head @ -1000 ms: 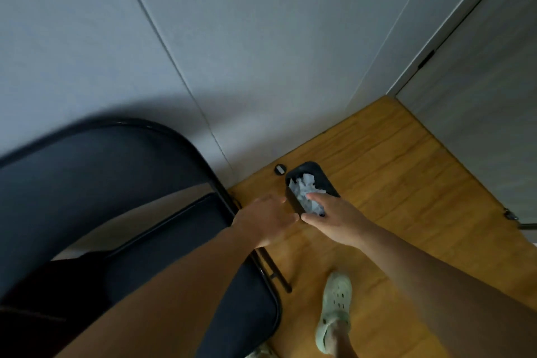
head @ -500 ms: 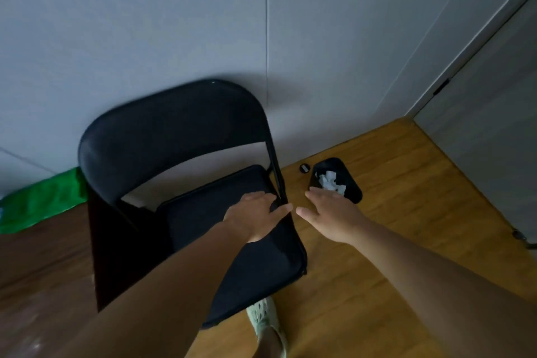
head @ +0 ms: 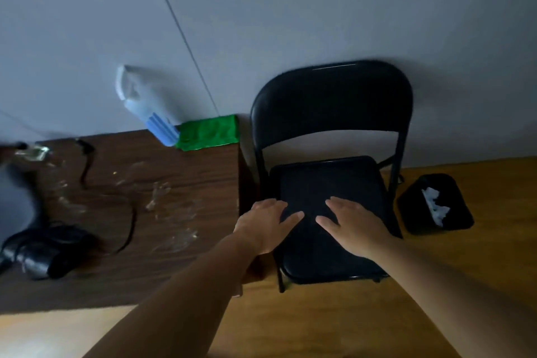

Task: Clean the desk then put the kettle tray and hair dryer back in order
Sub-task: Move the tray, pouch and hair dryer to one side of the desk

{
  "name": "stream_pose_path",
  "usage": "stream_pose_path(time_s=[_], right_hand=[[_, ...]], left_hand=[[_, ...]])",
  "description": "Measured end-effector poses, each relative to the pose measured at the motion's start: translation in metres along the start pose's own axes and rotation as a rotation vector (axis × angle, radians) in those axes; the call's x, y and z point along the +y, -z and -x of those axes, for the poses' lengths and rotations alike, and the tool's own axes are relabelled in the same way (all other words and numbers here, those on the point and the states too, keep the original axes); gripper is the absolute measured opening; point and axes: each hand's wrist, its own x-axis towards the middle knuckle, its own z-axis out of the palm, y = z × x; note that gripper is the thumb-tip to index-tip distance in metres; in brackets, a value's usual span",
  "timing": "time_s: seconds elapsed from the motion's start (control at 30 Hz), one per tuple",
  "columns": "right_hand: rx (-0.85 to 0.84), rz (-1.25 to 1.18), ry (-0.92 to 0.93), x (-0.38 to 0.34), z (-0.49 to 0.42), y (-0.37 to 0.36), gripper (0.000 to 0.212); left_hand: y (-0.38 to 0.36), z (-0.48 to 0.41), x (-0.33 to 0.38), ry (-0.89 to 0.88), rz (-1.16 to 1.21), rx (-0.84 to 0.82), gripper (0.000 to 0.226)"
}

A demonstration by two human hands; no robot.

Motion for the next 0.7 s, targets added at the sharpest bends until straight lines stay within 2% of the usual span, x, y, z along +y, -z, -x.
stream_pose_path(time_s=[0.37,0.5,0.7], right_hand=[[0.026,-0.014,0.090,-0.259,-0.056,-0.054,0.065],[0.022,0.005,0.121,-0.346,-0.070,-0.075,0.063],[0.001,-0.003,0.176,-0.454,-0.092,-0.098,0.062]], left_hand=[[0.073,0.078,-0.263,0.150,0.128,0.110,0.060],[0.097,0.109,-0.357,0.190,0.182,0.176,0.063],[0.127,0.146,-0.469,0.220,0.210,0.372,0.052]])
